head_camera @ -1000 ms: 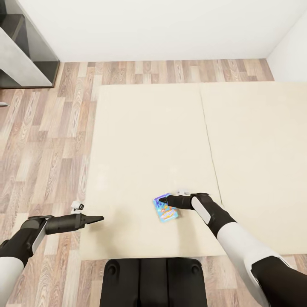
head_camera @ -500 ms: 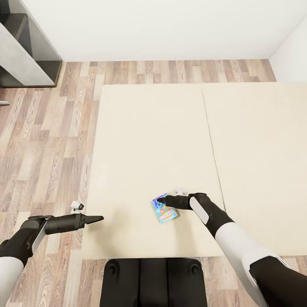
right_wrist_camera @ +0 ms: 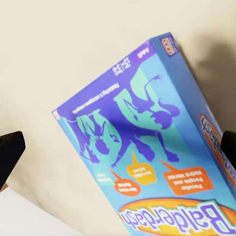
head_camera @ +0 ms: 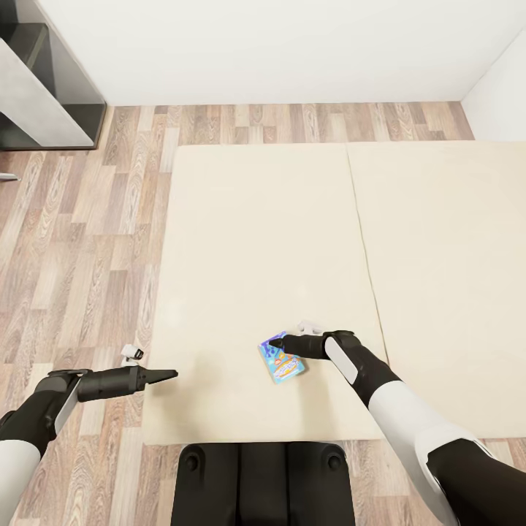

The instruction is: Put all the toys in the child's room - the three board games (two on the bed and one on the table), the two jigsaw puzzles on the table, and the tennis ball on the table - inside the toy box on the table in the child's room.

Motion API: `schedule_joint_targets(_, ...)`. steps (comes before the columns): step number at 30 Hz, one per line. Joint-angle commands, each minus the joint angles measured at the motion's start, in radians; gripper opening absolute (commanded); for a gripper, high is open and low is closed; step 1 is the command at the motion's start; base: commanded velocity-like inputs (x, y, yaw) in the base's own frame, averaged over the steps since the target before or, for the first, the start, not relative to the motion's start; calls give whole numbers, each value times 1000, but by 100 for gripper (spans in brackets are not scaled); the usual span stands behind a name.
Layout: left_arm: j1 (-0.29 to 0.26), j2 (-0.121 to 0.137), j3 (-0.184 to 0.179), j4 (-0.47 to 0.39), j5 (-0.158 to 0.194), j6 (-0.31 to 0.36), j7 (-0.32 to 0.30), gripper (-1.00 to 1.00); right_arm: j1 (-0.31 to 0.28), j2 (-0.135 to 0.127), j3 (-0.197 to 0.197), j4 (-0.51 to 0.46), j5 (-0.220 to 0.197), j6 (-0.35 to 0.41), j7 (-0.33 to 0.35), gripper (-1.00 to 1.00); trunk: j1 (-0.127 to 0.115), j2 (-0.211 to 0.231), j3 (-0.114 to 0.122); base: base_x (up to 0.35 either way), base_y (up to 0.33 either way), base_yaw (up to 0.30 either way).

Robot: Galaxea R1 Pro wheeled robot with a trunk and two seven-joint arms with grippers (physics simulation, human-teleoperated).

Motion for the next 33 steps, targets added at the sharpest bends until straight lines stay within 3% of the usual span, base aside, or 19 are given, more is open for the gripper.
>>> schedule_joint_targets(1, 0, 0, 0, 0, 0, 11, -4, 100, 0, 0, 1, 0, 0, 3, 2, 100, 1, -2, -1, 0, 10, 0)
schedule_joint_targets(33, 0, 2, 0, 0, 0, 11, -4, 100, -1, -1, 2, 25, -3, 19, 1, 100, 1, -2, -1, 0, 8, 0)
